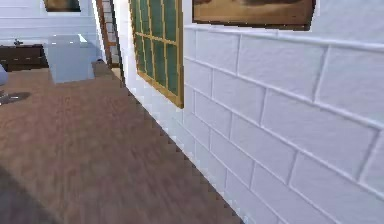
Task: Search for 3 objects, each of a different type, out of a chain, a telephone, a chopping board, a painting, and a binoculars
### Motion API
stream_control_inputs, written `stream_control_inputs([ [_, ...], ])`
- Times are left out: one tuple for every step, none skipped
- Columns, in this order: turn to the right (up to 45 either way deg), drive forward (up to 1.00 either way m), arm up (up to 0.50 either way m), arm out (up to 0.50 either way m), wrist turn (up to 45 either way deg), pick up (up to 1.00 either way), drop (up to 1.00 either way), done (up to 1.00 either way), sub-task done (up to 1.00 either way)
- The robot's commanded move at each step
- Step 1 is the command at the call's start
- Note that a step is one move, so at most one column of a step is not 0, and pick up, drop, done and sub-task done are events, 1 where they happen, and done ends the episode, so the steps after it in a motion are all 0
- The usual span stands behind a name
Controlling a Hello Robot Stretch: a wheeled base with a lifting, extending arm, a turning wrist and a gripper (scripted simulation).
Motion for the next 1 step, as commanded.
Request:
stream_control_inputs([
  [45.0,0.0,0.0,0.0,0.0,0.0,0.0,0.0,0.0],
])
